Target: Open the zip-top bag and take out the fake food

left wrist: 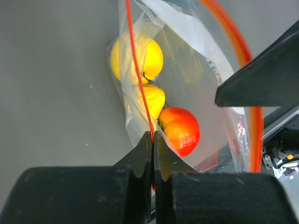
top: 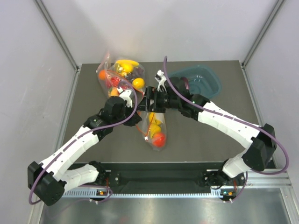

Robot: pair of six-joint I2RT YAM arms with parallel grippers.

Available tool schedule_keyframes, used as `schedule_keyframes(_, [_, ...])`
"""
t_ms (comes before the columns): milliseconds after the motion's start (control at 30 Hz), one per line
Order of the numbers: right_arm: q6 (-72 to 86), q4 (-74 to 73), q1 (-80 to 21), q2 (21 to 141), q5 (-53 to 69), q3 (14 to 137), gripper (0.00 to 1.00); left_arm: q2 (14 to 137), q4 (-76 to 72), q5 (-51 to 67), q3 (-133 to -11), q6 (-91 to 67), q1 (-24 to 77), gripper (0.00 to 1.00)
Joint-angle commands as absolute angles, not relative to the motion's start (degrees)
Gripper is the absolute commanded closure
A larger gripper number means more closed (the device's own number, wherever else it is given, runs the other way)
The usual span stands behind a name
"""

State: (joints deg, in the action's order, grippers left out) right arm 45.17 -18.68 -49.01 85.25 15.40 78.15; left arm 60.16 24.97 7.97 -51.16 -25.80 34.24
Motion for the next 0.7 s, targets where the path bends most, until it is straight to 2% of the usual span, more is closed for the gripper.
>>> schedule_keyframes(0, [46.7, -23.6, -49.7, 85.3, 11.3, 75.6, 0.21, 58.1, 21.1, 8.8, -50.4, -25.5, 34.1, 1.0])
schedule_keyframes(133, [47.5, -25.9, -49.2, 84.3, 7.7, 72.3, 0.21, 57.8, 20.8, 8.8, -49.9, -25.6, 34.1, 1.0])
schedule_keyframes(267, [42.5, -33.9, -49.5, 87.6, 3.4, 74.7, 0.21, 57.4, 20.4, 9.3, -49.5, -25.4, 34.1, 1.0])
schedule_keyframes(667, [35.7, -42.7, -54.0, 94.6, -5.1, 75.3, 0.24, 56.6, 20.5, 9.0, -48.7, -25.5, 34.1, 1.0])
